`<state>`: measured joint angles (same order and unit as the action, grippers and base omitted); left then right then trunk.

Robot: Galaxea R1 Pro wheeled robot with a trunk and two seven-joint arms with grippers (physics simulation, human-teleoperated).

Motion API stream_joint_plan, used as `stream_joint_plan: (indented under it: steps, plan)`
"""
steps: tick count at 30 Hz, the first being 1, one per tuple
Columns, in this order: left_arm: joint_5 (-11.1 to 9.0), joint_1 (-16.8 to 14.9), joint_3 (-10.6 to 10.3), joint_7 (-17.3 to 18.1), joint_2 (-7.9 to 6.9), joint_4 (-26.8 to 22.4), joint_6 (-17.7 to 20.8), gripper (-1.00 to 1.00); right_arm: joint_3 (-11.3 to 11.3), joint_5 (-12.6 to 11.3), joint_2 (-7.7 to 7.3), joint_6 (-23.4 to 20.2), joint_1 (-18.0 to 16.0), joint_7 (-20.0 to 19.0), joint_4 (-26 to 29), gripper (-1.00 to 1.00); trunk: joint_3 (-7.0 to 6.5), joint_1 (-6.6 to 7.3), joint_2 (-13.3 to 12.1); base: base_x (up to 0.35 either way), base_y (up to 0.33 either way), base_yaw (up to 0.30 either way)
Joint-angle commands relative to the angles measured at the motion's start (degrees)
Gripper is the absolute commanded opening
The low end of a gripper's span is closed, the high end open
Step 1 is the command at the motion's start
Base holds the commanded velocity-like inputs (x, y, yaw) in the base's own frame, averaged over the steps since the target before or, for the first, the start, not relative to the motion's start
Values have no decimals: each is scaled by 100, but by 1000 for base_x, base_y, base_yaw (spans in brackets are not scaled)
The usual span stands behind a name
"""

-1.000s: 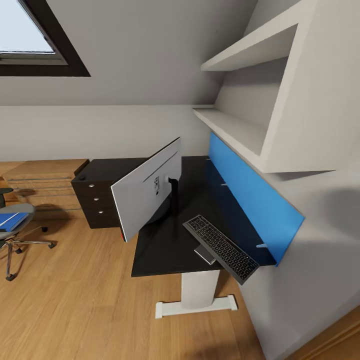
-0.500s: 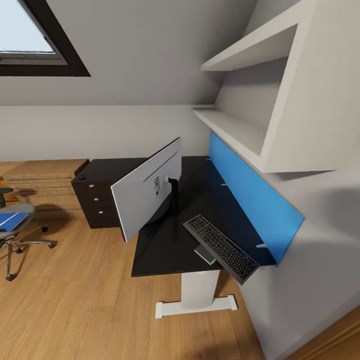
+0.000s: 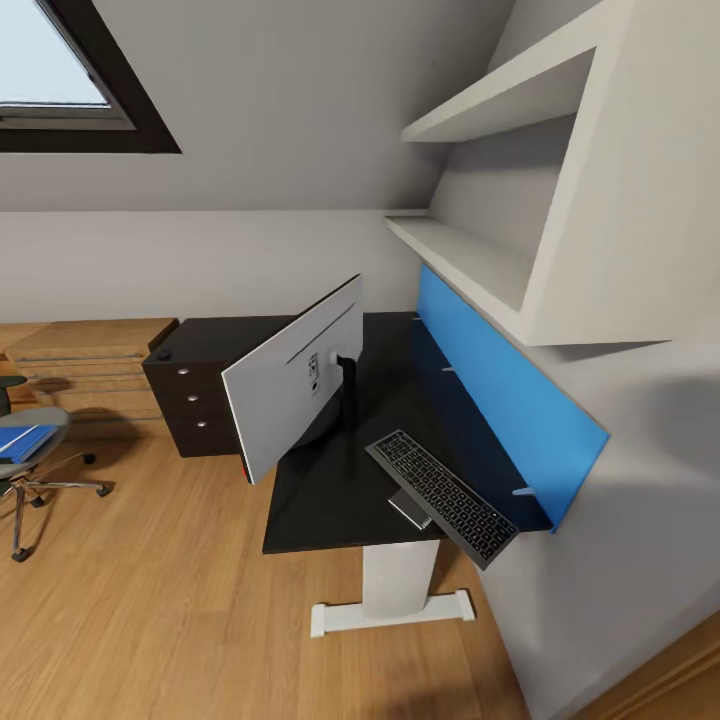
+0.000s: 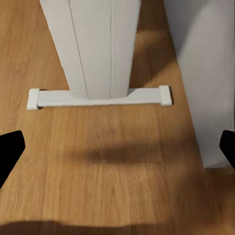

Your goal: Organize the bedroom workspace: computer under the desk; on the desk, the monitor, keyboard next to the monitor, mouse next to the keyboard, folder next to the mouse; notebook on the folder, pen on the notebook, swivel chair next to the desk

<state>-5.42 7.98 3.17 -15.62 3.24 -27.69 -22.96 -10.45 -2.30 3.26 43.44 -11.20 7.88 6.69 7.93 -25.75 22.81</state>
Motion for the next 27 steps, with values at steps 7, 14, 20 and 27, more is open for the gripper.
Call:
stream_joint_plan:
  steps: [7, 14, 20, 27]
  plan:
    - [-56, 2, 8, 24, 1, -9, -16, 100, 43, -144, 3, -216, -5, 46, 1829, 100, 11, -3, 11, 0, 0, 0]
    - [-56, 2, 14, 24, 1, -9, -16, 100, 51, -155, 7, -1799, -5, 61, 3766, 100, 11, -3, 11, 0, 0, 0]
    - [-56, 2, 17, 24, -4, -9, -20, 100, 118, -190, 6, -3878, -13, 99, 5487, 100, 11, -3, 11, 0, 0, 0]
    - [-65, 2, 23, 30, -60, -8, -30, 100, 313, -398, -17, -5854, -67, 91, 6144, 100, 11, -3, 11, 53, 0, 0]
